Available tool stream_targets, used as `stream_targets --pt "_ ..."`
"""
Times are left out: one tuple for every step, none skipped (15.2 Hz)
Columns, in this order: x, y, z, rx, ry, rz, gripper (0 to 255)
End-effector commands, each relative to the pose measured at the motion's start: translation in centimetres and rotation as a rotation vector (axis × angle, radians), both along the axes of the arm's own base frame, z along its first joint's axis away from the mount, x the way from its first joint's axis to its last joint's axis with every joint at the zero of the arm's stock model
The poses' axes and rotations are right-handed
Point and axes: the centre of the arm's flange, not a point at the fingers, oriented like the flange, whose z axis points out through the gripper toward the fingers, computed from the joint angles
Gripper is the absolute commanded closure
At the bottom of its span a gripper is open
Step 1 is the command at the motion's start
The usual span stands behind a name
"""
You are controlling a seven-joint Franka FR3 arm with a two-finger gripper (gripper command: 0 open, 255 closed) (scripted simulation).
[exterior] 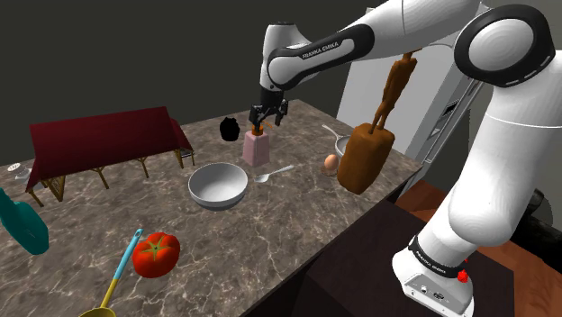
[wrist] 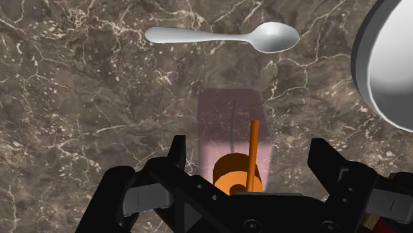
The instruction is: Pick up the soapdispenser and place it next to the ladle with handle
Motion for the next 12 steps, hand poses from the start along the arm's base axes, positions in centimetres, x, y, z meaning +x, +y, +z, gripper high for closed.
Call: stream_targets --pt "0.02 0.00 -0.04 0.000 0.000 0.000 0" --pt "0.02 0.00 -0.04 0.000 0.000 0.000 0" --pt "0.02 0.00 -0.04 0.000 0.000 0.000 0" --pt "0.01 0.00 -0.03 0.000 0.000 0.000 0" --pt "0.01 0.00 -0.03 0.000 0.000 0.000 0" --pt "0.01 0.00 -0.03 0.000 0.000 0.000 255" --pt "0.01 0.00 -0.03 0.000 0.000 0.000 255" --pt "0.01 0.00 -0.03 0.000 0.000 0.000 255" --pt "0.01 0.00 -0.03 0.000 0.000 0.000 255" --pt "0.01 0.00 -0.03 0.000 0.000 0.000 255" --pt "0.01 0.00 -0.03 0.000 0.000 0.000 255" --pt "0.01 0.00 -0.03 0.000 0.000 0.000 255"
